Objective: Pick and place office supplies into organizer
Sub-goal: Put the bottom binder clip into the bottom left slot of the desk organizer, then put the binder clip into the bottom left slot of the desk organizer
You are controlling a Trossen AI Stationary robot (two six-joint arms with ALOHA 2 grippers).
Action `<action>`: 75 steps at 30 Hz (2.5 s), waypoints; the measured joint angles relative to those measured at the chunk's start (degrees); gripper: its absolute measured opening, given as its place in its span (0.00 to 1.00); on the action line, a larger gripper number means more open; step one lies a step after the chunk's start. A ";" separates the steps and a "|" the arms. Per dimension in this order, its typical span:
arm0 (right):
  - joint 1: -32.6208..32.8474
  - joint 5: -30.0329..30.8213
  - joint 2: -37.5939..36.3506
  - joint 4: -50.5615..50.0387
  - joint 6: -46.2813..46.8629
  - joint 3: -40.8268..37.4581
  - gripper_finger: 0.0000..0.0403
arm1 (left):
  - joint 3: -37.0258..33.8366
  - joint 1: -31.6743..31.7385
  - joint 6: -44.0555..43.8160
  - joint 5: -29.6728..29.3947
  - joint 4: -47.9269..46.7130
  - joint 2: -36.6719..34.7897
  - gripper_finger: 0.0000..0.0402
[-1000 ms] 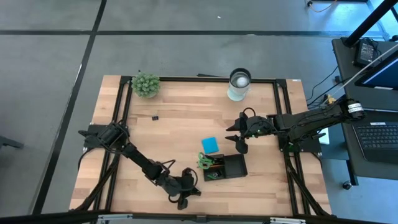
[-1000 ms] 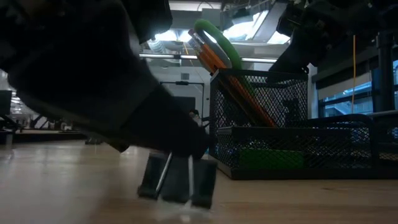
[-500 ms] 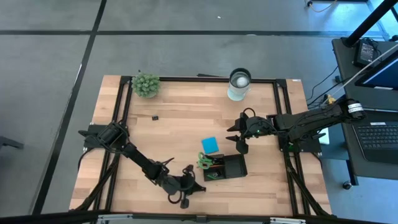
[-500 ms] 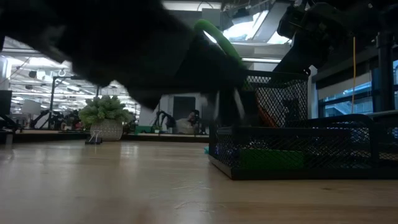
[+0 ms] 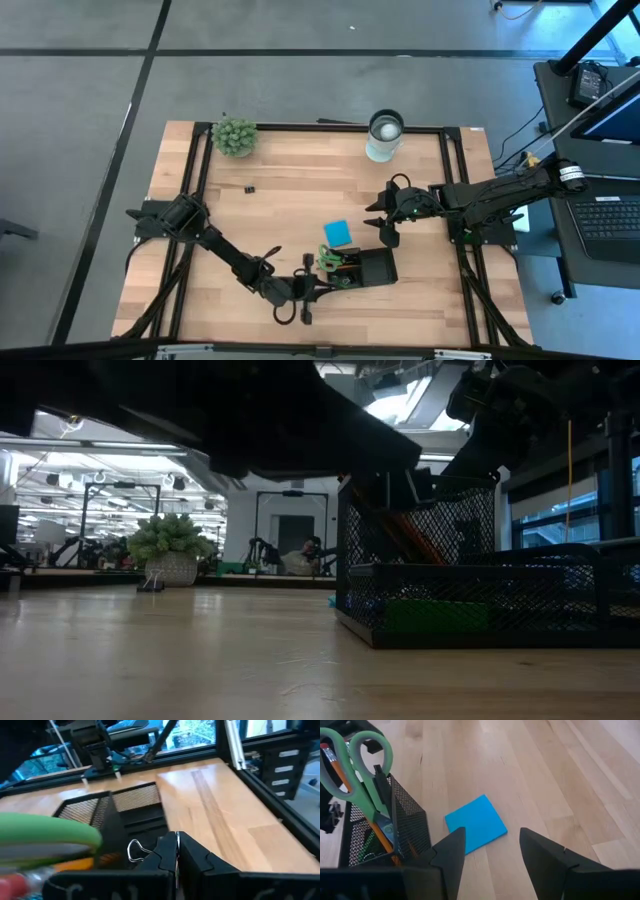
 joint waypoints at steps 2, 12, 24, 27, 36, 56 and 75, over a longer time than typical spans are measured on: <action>-0.02 0.00 0.00 -0.06 0.00 0.00 0.47 | 0.00 0.70 -0.70 0.04 -0.04 0.00 0.00; -0.01 0.09 0.00 -0.55 -0.27 0.00 0.47 | 0.00 1.75 0.58 0.51 -0.79 0.62 0.00; -0.02 2.65 0.00 -0.57 -1.73 0.00 0.47 | 0.00 1.30 0.36 -2.58 -0.22 3.20 0.00; -0.02 2.64 0.00 -0.57 -1.79 0.00 0.47 | 0.00 1.30 0.00 -2.21 -0.93 3.48 0.00; -0.11 2.64 0.00 -0.57 -1.70 0.00 0.47 | 0.00 1.51 -1.04 -1.80 -1.15 3.91 0.01; -0.13 2.60 0.00 -0.57 -1.42 0.00 0.47 | 0.00 0.12 -4.39 -1.59 -1.66 3.86 0.20; -0.13 2.54 0.00 -0.57 -1.40 -0.02 0.47 | 0.00 -4.86 -8.08 -18.89 -27.76 -12.60 0.21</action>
